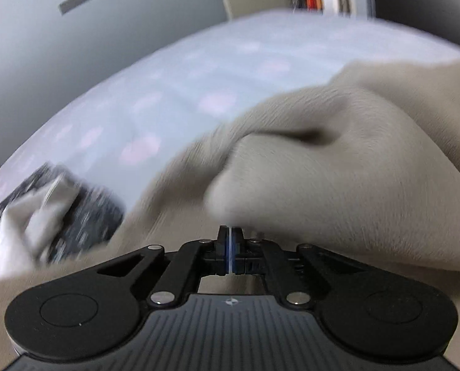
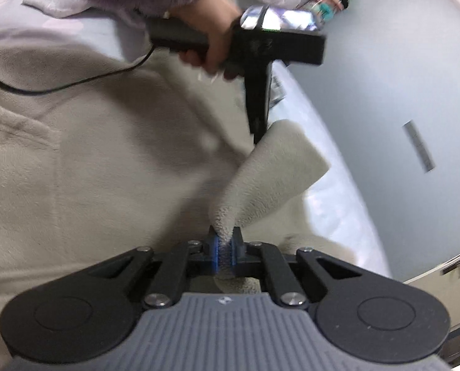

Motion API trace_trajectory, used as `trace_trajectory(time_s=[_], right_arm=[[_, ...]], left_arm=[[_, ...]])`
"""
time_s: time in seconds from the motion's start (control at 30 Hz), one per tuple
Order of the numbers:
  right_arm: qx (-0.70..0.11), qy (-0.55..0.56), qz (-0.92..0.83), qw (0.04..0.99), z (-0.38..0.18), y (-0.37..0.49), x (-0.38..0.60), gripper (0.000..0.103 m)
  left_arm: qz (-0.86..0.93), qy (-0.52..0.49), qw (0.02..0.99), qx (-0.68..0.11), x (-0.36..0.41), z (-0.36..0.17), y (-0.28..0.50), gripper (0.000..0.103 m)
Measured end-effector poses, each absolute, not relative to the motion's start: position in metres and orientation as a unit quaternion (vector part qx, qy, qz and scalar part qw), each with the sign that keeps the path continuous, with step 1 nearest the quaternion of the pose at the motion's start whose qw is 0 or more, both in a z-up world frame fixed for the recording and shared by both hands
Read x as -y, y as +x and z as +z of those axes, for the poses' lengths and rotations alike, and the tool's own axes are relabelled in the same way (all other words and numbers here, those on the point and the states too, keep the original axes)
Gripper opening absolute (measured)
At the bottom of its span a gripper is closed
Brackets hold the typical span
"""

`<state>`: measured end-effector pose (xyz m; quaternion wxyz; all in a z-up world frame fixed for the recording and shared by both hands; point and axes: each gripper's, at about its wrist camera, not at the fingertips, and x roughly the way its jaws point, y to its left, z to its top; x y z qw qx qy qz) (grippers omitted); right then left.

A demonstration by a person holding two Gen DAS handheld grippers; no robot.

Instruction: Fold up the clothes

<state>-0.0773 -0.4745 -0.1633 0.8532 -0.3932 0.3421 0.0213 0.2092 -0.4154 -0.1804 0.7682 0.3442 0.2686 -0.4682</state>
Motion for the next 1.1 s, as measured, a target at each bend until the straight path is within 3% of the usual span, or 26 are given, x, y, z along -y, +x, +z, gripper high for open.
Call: trace_trajectory(time_s=[0.07, 0.17, 0.23, 0.4, 0.67, 0.73, 0.8, 0.87, 1.1], right_arm=[[-0.36, -0.385, 0.027, 0.85, -0.178, -0.077, 0.475, 0.011], [-0.371, -0.369, 0.031, 0.852, -0.185, -0.085, 0.476, 0.022], [-0.363, -0.358, 0.031, 0.859, -0.175, -0.096, 0.477, 0.037], [-0.341, -0.307, -0.006, 0.889, -0.134, -0.117, 0.496, 0.038], [-0.357, -0.208, -0.116, 0.903, -0.104, -0.115, 0.583, 0.033], [-0.372, -0.193, -0.123, 0.899, -0.114, -0.112, 0.607, 0.014], [-0.383, -0.181, -0.12, 0.898, -0.126, -0.106, 0.626, 0.009], [-0.389, -0.179, -0.119, 0.896, -0.139, -0.104, 0.643, 0.008], [-0.374, -0.118, -0.147, 0.908, -0.155, -0.103, 0.671, 0.008]], left_arm=[[-0.452, 0.341, 0.774, -0.283, 0.398, -0.179, 0.209, 0.001], [-0.438, 0.313, 0.787, -0.301, 0.377, -0.166, 0.203, 0.001], [-0.447, 0.289, 0.789, -0.306, 0.368, -0.153, 0.194, 0.001], [-0.489, 0.245, 0.782, -0.297, 0.365, -0.123, 0.166, 0.013], [-0.545, 0.236, 0.758, -0.271, 0.403, -0.097, 0.125, 0.014], [-0.562, 0.247, 0.744, -0.264, 0.421, -0.093, 0.108, 0.021], [-0.578, 0.257, 0.731, -0.255, 0.439, -0.088, 0.09, 0.033], [-0.593, 0.272, 0.718, -0.244, 0.459, -0.088, 0.073, 0.042], [-0.614, 0.345, 0.674, -0.223, 0.538, -0.114, 0.024, 0.043]])
